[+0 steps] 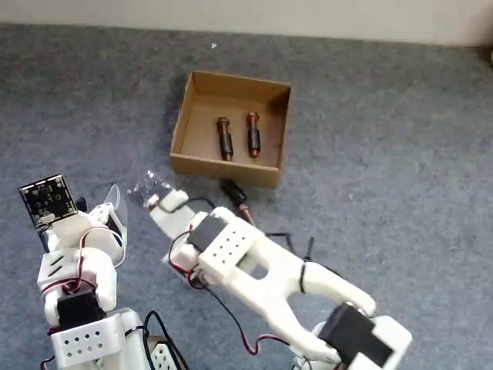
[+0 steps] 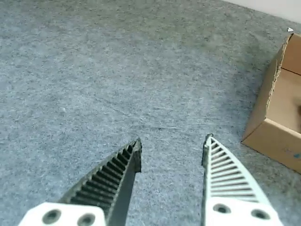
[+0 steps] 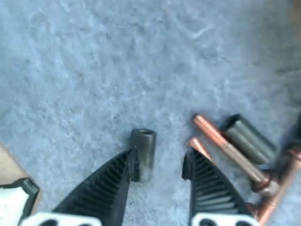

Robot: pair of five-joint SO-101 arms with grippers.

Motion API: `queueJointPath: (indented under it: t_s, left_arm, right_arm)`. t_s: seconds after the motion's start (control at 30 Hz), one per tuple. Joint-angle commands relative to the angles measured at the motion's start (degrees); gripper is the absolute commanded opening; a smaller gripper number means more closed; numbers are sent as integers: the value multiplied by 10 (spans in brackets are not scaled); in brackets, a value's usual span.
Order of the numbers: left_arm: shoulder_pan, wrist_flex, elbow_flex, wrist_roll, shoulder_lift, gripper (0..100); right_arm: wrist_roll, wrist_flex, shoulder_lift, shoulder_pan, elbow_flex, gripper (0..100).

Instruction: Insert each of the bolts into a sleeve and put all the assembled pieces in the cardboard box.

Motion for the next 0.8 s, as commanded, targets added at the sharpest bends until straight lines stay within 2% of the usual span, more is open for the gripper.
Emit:
queueJointPath:
  t_s: [0.0, 0.57, 0.77]
  left_arm:
    - [-5, -13, -4, 6, -5, 223]
    - [-5, -13, -4, 6, -5, 223]
    - [-4, -13, -3, 6, -5, 223]
  right_arm:
    - [-7, -16, 23, -15, -2, 146]
    - [-7, -17, 41, -61, 13, 145]
    - [-7, -15, 119, -60, 28, 145]
